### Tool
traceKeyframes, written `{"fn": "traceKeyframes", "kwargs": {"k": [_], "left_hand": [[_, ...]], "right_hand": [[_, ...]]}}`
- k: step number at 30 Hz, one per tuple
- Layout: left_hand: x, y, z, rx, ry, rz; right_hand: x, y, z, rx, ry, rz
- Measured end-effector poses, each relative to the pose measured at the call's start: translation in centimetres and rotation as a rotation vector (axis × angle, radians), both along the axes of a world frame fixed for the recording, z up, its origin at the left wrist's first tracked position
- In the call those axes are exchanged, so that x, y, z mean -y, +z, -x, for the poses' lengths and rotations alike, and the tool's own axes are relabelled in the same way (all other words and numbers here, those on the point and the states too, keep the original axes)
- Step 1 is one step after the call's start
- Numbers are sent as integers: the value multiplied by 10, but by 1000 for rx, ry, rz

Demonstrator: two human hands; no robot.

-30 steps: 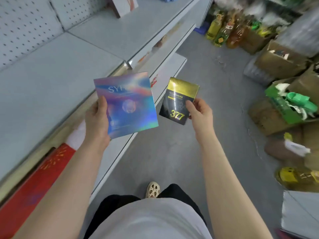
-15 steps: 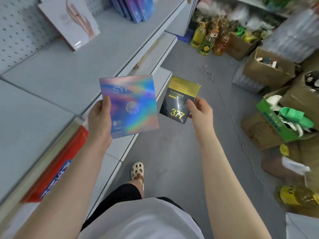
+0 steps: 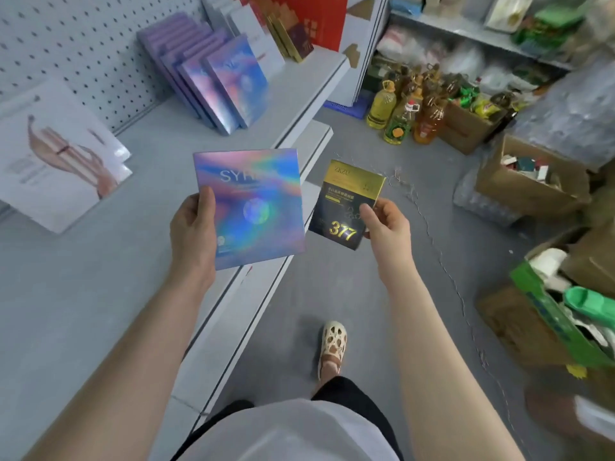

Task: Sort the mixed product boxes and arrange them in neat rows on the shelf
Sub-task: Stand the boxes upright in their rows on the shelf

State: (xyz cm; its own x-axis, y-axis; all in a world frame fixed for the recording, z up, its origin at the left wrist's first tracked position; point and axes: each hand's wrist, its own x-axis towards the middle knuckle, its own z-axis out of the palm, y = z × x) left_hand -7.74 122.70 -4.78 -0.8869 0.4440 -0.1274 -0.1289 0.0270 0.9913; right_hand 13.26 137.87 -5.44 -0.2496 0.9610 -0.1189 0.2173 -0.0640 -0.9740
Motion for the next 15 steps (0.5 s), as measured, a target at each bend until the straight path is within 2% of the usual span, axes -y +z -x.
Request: {"fn": "traceKeyframes", "kwargs": {"k": [7, 15], "left_hand": [[-132, 1, 17, 13, 188, -26], [-251, -2, 40, -1, 300, 10]], "right_hand": [[-174, 13, 49, 30, 208, -46], [-327, 23, 113, 2, 358, -85]]}}
